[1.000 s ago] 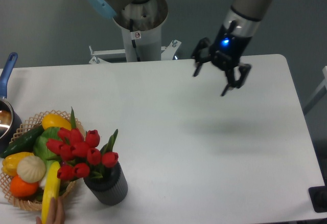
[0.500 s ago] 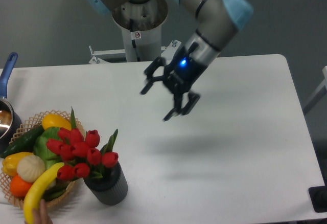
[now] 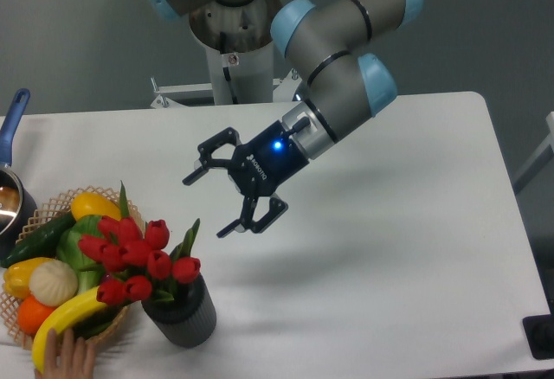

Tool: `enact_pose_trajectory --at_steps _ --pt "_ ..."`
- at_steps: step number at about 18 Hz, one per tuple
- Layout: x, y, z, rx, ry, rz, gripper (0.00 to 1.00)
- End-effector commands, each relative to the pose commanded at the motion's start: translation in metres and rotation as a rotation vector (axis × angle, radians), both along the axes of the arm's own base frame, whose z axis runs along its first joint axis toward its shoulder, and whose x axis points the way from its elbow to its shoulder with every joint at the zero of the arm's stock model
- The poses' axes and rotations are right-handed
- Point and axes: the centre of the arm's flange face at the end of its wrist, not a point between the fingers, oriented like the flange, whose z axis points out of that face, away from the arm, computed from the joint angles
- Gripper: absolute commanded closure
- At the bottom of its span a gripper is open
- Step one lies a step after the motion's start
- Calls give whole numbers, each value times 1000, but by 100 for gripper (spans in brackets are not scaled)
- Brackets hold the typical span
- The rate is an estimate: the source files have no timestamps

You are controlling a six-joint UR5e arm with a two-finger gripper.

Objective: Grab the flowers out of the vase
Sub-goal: 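Lower the open gripper onto the tulip stems above the vase rim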

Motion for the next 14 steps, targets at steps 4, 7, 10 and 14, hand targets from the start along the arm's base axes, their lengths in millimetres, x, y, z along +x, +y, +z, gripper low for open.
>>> enact_pose_trajectory --at_steps 4,7,10,14 --pt "-1 21 -19 50 41 -24 0" --pt "0 30 -24 60 54 -37 0" --pt "-1 39 -26 62 56 -50 0" --pt "0 53 -29 52 42 -59 0"
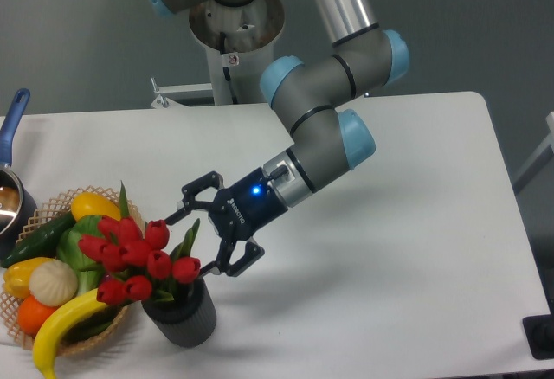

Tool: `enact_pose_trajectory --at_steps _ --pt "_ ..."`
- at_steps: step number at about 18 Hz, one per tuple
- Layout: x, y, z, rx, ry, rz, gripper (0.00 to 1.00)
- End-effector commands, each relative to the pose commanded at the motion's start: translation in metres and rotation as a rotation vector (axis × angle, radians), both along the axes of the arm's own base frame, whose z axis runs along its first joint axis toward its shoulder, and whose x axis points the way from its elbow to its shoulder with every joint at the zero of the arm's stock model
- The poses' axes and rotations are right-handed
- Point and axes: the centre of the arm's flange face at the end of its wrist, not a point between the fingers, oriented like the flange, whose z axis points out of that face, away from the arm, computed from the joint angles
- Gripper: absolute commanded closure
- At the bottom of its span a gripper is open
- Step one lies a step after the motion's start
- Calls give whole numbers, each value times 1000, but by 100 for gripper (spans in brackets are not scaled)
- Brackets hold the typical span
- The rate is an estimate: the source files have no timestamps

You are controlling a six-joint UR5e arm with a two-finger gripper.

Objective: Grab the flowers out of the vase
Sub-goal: 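Lower the open gripper onto the tulip stems above the vase rim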

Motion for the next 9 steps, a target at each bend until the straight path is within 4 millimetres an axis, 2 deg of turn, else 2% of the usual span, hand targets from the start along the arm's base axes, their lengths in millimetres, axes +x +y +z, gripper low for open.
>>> enact_pose_trajectory --at_steps 6,8,9 --pt "17 16 -7 3 4 -38 1" --pt "22 20 -8 3 4 -46 9" --pt "23 20 -8 -5 -6 -43 20"
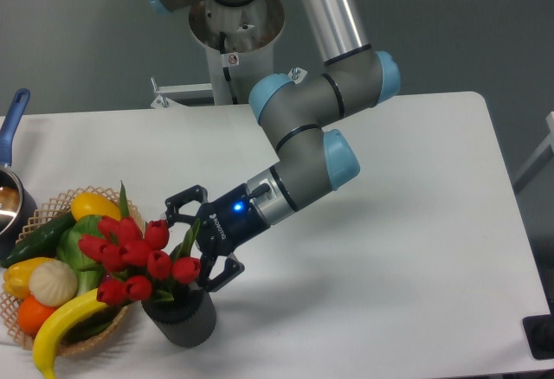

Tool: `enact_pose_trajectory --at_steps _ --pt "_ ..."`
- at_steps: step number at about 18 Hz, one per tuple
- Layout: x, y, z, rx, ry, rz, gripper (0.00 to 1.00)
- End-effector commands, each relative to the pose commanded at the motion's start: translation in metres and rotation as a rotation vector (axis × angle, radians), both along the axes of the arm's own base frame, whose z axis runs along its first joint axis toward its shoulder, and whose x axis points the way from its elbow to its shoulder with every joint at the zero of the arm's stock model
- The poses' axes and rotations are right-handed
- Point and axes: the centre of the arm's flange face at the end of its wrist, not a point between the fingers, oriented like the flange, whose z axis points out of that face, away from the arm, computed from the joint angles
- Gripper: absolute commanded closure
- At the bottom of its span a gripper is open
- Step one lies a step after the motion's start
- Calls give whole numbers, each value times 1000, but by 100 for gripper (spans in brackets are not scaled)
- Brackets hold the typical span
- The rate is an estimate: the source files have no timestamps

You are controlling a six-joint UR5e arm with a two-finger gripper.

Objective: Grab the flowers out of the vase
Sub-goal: 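Lower the open gripper onto the tulip stems above the vase rim, then close the gripper around the red tulip stems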

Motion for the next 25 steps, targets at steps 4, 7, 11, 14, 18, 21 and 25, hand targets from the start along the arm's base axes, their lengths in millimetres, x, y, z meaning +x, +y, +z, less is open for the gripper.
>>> enact_pose_trajectory --at_steps 4,7,11,14,18,21,25 --pt "0 0 4 -5 -5 6 63" --pt "-2 2 9 3 3 6 76" --pt "-4 3 12 7 8 7 76" --pt "-6 4 17 14 16 8 76" --pt "-10 1 25 25 17 17 76" --pt "-11 -2 37 47 6 25 76" --pt "-10 -9 59 47 -41 54 76"
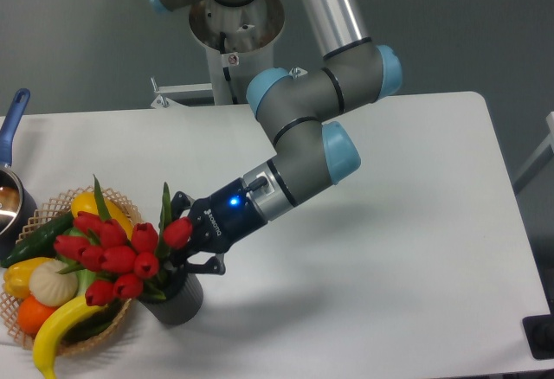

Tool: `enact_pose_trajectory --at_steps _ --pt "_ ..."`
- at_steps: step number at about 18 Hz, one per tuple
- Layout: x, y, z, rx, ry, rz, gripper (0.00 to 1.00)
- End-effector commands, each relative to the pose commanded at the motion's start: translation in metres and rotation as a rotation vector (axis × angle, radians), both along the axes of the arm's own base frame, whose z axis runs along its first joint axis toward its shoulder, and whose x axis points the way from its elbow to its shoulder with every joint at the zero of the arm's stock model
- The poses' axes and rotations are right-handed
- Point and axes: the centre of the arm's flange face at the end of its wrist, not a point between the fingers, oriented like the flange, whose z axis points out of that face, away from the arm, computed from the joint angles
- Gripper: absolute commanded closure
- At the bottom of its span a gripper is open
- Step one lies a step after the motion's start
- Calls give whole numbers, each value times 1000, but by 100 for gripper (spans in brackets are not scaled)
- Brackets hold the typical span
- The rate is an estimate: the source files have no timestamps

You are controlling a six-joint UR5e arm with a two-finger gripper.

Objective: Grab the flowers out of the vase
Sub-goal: 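Close the gripper around the red tulip stems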

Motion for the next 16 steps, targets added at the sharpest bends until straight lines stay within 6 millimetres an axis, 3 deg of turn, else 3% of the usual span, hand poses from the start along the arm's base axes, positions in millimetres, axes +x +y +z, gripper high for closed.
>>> enact_pose_trajectory --at_steps 13,16 --pt "15 -17 66 -5 -58 45 73" --pt "4 -23 82 30 -54 59 73"
